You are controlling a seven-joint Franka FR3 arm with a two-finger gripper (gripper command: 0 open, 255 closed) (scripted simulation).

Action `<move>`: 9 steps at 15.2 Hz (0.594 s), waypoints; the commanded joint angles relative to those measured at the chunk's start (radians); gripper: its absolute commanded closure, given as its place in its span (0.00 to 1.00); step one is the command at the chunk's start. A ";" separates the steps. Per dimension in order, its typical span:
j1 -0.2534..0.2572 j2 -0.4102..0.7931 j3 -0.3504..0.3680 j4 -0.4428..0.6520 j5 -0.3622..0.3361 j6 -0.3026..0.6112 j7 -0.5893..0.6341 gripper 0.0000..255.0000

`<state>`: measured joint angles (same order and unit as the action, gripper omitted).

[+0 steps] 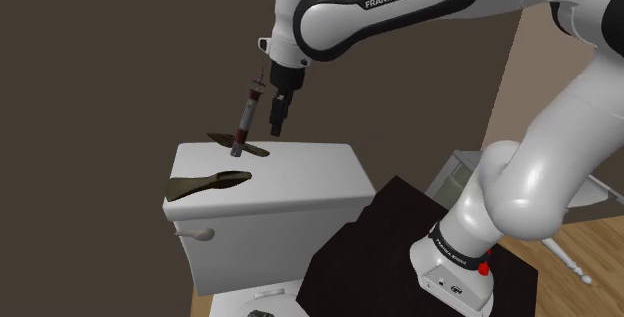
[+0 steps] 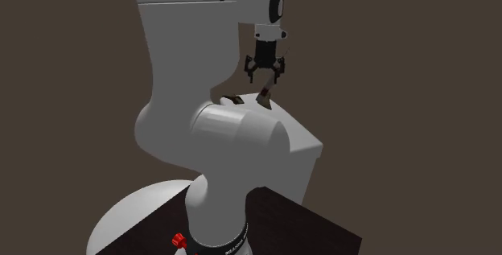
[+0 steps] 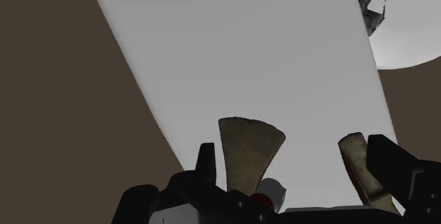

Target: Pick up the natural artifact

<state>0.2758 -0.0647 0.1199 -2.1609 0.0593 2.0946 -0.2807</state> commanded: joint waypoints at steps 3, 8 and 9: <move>0.036 0.111 0.036 0.075 -0.016 0.047 -0.044 0.00; 0.083 0.239 0.080 0.168 -0.050 0.093 -0.087 0.00; 0.094 0.264 0.089 0.187 -0.058 0.101 -0.095 0.00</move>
<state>0.3604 0.1689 0.2007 -1.9995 0.0102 2.1881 -0.3648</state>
